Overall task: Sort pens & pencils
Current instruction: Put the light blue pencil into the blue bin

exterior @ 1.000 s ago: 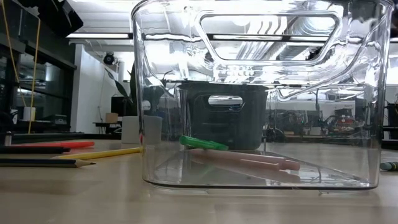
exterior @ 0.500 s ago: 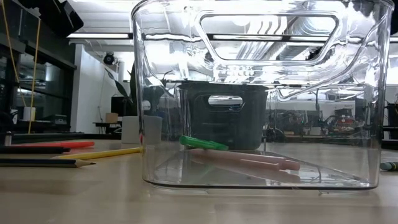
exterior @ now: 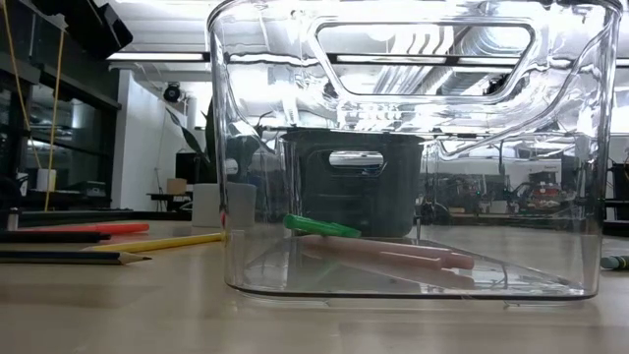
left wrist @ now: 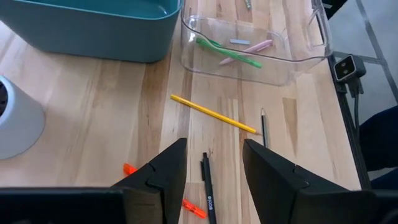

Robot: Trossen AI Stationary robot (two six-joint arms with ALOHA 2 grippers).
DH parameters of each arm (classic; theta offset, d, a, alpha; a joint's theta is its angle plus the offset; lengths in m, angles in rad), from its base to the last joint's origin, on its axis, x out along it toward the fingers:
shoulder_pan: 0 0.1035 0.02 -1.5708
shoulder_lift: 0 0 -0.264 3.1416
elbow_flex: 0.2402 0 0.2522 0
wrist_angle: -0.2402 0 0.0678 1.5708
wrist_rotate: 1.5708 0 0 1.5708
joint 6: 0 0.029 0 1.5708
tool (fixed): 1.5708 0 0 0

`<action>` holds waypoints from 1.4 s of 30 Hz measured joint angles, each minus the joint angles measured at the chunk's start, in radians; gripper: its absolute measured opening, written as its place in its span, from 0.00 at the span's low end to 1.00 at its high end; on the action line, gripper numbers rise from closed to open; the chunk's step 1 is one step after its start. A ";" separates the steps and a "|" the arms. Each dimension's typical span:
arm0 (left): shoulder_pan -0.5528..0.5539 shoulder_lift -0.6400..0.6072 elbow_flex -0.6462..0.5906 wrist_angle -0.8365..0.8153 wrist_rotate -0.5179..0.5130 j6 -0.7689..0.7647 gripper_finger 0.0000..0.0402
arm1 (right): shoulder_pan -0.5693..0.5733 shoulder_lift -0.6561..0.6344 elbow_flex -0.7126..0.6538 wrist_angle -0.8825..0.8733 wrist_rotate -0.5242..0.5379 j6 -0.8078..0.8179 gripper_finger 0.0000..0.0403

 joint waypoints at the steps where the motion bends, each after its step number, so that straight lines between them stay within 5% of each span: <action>1: 0.000 0.000 0.000 0.000 -0.006 -0.006 0.36 | -0.003 0.000 0.000 -0.001 -0.010 -0.029 0.20; 14: 0.000 0.000 0.000 0.000 -0.064 -0.092 0.36 | -0.004 0.000 -0.019 -0.045 -0.049 -0.527 0.20; 20: 0.000 0.000 0.000 0.000 -0.066 -0.122 0.36 | -0.004 0.045 -0.095 0.059 -0.163 -0.819 0.20; 27: 0.000 0.000 0.000 -0.001 -0.100 -0.122 0.36 | -0.004 0.147 -0.151 0.173 -0.153 -1.048 0.20; 42: 0.000 0.000 0.000 -0.001 -0.119 -0.150 0.36 | -0.011 0.361 -0.167 0.433 -0.126 -1.216 0.20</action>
